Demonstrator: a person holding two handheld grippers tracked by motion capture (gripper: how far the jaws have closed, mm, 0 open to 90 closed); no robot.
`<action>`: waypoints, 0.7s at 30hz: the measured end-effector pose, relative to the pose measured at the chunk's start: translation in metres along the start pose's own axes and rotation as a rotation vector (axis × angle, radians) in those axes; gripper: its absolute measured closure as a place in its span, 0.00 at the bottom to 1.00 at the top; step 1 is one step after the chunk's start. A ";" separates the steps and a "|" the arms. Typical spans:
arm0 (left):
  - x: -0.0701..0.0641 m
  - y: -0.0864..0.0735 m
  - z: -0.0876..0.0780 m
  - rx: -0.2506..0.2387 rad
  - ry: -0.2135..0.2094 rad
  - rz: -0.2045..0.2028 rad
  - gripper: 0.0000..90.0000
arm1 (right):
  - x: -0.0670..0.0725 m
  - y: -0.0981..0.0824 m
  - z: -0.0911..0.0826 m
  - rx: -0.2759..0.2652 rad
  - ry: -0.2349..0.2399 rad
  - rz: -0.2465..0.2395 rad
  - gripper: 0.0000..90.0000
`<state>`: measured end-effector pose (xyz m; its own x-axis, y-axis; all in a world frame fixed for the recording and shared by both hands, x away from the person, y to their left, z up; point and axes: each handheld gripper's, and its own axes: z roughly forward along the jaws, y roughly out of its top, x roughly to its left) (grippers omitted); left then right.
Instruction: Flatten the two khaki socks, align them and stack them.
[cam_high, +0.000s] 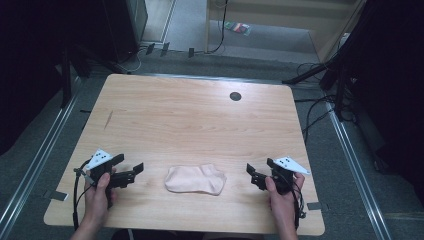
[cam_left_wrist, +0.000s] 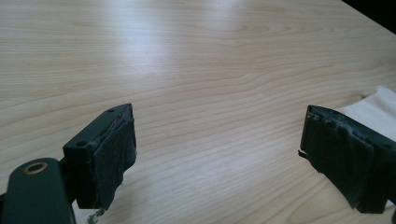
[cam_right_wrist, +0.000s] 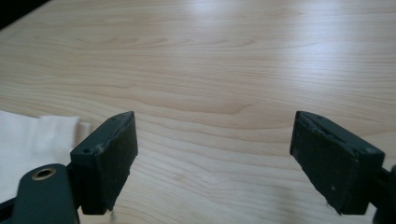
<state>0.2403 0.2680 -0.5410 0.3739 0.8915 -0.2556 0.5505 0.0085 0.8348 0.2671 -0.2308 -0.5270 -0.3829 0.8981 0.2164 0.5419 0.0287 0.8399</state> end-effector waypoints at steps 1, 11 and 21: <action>0.006 0.000 -0.001 -0.001 0.014 -0.006 0.12 | -0.002 -0.001 -0.001 0.003 -0.021 -0.009 0.17; 0.030 -0.002 -0.013 -0.012 0.082 -0.024 0.12 | -0.029 -0.007 -0.013 0.010 -0.071 0.010 0.17; 0.054 -0.004 -0.030 -0.017 0.151 -0.021 0.12 | -0.053 -0.013 -0.027 0.003 -0.109 0.029 0.17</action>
<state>0.2360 0.3299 -0.5437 0.2450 0.9491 -0.1977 0.5438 0.0343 0.8385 0.2601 -0.2908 -0.5361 -0.2833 0.9411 0.1845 0.5541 0.0035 0.8325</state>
